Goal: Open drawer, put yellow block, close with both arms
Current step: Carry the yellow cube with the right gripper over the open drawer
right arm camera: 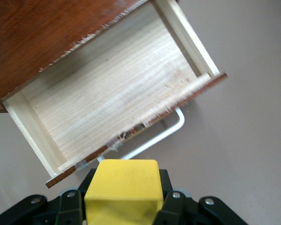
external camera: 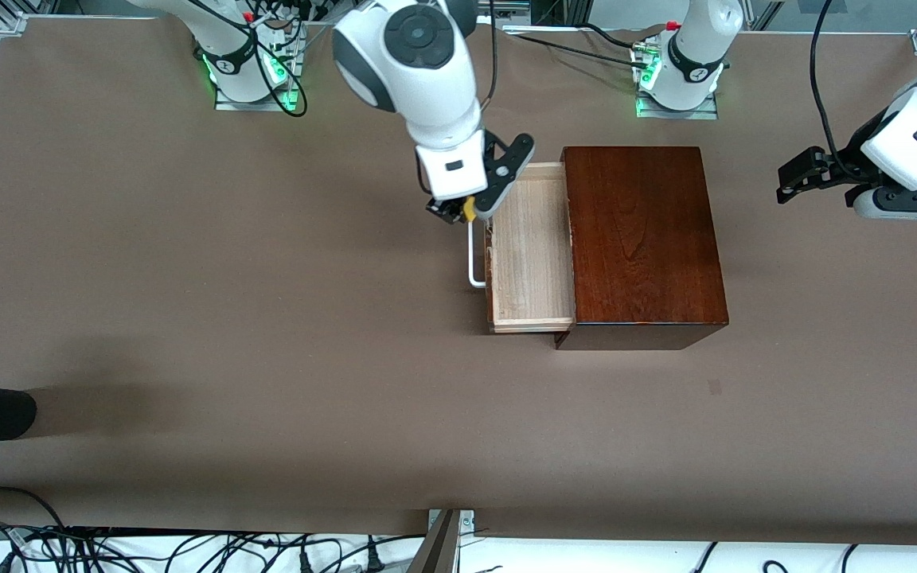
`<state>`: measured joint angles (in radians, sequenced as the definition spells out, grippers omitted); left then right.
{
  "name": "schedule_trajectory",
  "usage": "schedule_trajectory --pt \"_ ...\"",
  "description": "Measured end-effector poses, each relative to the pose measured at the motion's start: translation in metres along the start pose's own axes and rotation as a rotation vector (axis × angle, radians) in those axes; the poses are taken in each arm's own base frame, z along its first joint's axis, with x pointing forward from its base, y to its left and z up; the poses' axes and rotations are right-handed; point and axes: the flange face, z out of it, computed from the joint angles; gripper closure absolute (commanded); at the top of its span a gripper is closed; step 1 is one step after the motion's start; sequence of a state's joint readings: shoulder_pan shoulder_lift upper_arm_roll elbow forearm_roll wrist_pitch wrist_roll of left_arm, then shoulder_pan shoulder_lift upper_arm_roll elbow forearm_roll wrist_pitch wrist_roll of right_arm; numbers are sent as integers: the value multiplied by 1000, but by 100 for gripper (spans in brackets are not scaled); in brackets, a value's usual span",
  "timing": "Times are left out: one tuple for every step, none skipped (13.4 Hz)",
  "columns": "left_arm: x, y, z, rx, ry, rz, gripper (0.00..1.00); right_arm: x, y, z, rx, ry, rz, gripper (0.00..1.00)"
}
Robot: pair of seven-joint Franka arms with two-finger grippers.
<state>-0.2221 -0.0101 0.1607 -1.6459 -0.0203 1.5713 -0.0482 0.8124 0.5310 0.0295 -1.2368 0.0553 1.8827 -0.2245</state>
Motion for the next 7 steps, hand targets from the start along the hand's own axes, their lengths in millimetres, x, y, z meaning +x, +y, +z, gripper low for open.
schedule_trajectory --pt "0 -1 -1 0 3 -2 0 7 -10 4 -11 1 -31 88" --pt "1 -2 -4 0 10 -3 0 13 -18 11 -22 -1 -58 88" --pt "1 -2 -8 -1 16 -5 0 19 -25 20 -31 -6 -81 88" --pt "2 -4 -11 -1 23 -7 0 24 -32 31 -39 -15 -105 88" --pt "3 -7 -15 -1 33 -14 0 29 -37 44 -48 -22 -130 88" --pt "5 -14 -18 -1 40 -27 0 34 -42 57 -56 -21 -155 88" --pt "10 -23 -16 0 39 -43 0 38 -47 69 -63 -16 -171 88"
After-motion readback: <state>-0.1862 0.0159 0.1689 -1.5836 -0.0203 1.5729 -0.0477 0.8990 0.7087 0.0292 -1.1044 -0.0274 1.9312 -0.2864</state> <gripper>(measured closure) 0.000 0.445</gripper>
